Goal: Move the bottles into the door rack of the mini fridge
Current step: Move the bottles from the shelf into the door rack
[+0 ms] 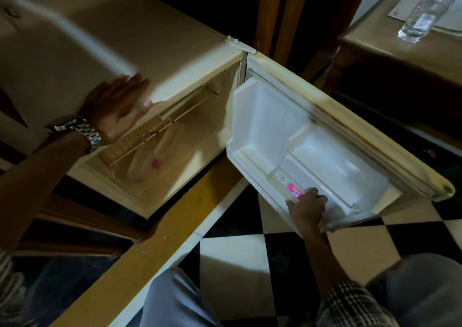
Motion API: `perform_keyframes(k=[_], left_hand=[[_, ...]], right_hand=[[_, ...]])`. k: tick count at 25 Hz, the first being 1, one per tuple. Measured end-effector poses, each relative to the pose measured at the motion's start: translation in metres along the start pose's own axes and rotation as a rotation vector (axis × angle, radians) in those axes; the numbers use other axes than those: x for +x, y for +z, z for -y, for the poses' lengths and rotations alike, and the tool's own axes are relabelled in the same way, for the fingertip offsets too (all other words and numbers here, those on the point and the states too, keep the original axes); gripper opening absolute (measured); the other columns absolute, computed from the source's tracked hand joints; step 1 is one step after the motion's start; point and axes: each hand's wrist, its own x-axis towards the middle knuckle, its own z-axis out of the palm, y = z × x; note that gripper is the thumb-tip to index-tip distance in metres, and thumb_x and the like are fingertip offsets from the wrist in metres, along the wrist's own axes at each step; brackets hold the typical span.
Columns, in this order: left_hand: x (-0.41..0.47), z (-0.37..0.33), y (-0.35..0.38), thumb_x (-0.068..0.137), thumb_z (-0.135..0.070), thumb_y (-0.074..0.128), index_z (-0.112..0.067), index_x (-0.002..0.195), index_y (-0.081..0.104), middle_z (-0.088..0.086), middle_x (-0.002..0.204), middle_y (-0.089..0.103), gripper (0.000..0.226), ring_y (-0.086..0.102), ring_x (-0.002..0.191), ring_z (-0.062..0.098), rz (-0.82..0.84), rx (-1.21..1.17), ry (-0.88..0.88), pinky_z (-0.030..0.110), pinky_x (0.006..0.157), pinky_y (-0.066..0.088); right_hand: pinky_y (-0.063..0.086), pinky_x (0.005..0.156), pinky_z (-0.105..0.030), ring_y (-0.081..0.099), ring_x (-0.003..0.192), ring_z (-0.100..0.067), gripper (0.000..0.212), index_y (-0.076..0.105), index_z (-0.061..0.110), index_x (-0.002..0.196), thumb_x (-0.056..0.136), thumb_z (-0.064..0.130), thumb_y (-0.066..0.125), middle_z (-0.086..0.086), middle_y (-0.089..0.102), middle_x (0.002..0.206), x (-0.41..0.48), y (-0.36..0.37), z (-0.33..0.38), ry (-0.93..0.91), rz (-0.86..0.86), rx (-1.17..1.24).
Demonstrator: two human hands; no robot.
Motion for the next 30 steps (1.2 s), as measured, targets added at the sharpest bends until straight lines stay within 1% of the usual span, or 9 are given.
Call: perform_keyframes(k=[4, 9, 12, 14, 16, 18, 23, 27, 30], left_hand=[[-0.001, -0.005, -0.003, 0.089, -0.069, 0.009, -0.032, 0.159, 0.018, -0.005, 0.167, 0.012, 0.079, 0.008, 0.154, 0.018, 0.008, -0.016, -0.010, 0.043, 0.121, 0.006], [-0.001, -0.007, -0.003, 0.088, -0.071, 0.008, -0.033, 0.158, 0.018, -0.007, 0.167, 0.012, 0.080, 0.008, 0.154, 0.017, 0.007, -0.033, -0.015, 0.043, 0.122, 0.007], [-0.001, -0.009, -0.001, 0.089, -0.070, 0.013, -0.036, 0.157, 0.020, -0.009, 0.167, 0.014, 0.077, 0.009, 0.154, 0.015, -0.010, -0.034, -0.032, 0.040, 0.122, 0.007], [-0.001, -0.007, 0.000, 0.089, -0.070, 0.014, -0.037, 0.157, 0.021, -0.010, 0.167, 0.015, 0.076, 0.010, 0.153, 0.014, -0.019, -0.033, -0.039, 0.041, 0.122, 0.008], [0.001, -0.003, 0.001, 0.089, -0.072, 0.012, -0.039, 0.157, 0.020, -0.011, 0.167, 0.013, 0.075, 0.009, 0.153, 0.013, -0.012, -0.023, -0.042, 0.042, 0.122, 0.008], [0.003, 0.001, 0.002, 0.090, -0.074, 0.010, -0.040, 0.157, 0.019, -0.013, 0.167, 0.012, 0.075, 0.009, 0.153, 0.012, -0.010, -0.011, -0.041, 0.042, 0.122, 0.008], [0.004, 0.004, 0.006, 0.091, -0.075, 0.009, -0.042, 0.156, 0.017, -0.014, 0.167, 0.012, 0.074, 0.008, 0.153, 0.012, -0.026, -0.011, -0.032, 0.042, 0.122, 0.007], [0.004, 0.002, 0.005, 0.089, -0.076, 0.010, -0.041, 0.156, 0.020, -0.014, 0.167, 0.013, 0.076, 0.009, 0.153, 0.012, -0.029, -0.020, -0.040, 0.043, 0.122, 0.008], [0.003, 0.001, 0.003, 0.090, -0.075, 0.010, -0.041, 0.156, 0.020, -0.014, 0.167, 0.012, 0.075, 0.008, 0.153, 0.011, -0.031, -0.037, -0.046, 0.042, 0.122, 0.006]], right_hand=[[0.055, 0.100, -0.040, 0.067, 0.117, -0.037, 0.039, 0.057, 0.006, 0.122, 0.086, 0.011, 0.073, -0.019, 0.068, 0.124, 0.017, -0.001, -0.008, -0.114, -0.011, -0.233], [0.056, 0.089, -0.043, 0.063, 0.110, -0.033, 0.071, 0.051, 0.013, 0.140, 0.080, 0.027, 0.085, -0.014, 0.069, 0.120, 0.009, 0.000, 0.006, -0.469, -0.199, -0.390], [0.059, 0.077, -0.046, 0.065, 0.109, -0.042, 0.066, 0.061, 0.014, 0.132, 0.072, -0.002, 0.081, -0.020, 0.062, 0.134, 0.018, -0.004, 0.065, -0.676, -0.321, -0.501], [0.057, 0.089, -0.053, 0.064, 0.111, -0.046, 0.056, 0.068, 0.008, 0.119, 0.066, -0.008, 0.078, -0.024, 0.063, 0.130, 0.030, -0.012, 0.115, -0.886, -0.430, -0.579], [0.051, 0.105, -0.054, 0.067, 0.108, -0.044, 0.038, 0.074, 0.004, 0.105, 0.068, 0.000, 0.081, -0.024, 0.069, 0.121, 0.040, -0.020, 0.153, -1.122, -0.533, -0.674], [0.052, 0.105, -0.050, 0.070, 0.106, -0.040, 0.028, 0.077, 0.003, 0.099, 0.071, 0.004, 0.081, -0.022, 0.072, 0.117, 0.044, -0.023, 0.172, -1.253, -0.541, -0.733], [0.051, 0.106, -0.051, 0.070, 0.103, -0.041, 0.034, 0.075, 0.002, 0.101, 0.067, 0.001, 0.080, -0.022, 0.072, 0.109, 0.048, -0.013, 0.170, -1.335, -0.572, -0.658], [0.037, 0.118, -0.055, 0.060, 0.130, -0.045, 0.042, 0.072, 0.006, 0.113, 0.072, 0.000, 0.061, -0.026, 0.065, 0.132, 0.047, 0.016, 0.161, -1.360, -0.606, -0.551], [0.027, 0.122, -0.055, 0.048, 0.143, -0.043, 0.047, 0.070, 0.013, 0.122, 0.077, 0.000, 0.075, -0.024, 0.052, 0.152, 0.033, 0.048, 0.165, -1.307, -0.563, -0.512]])
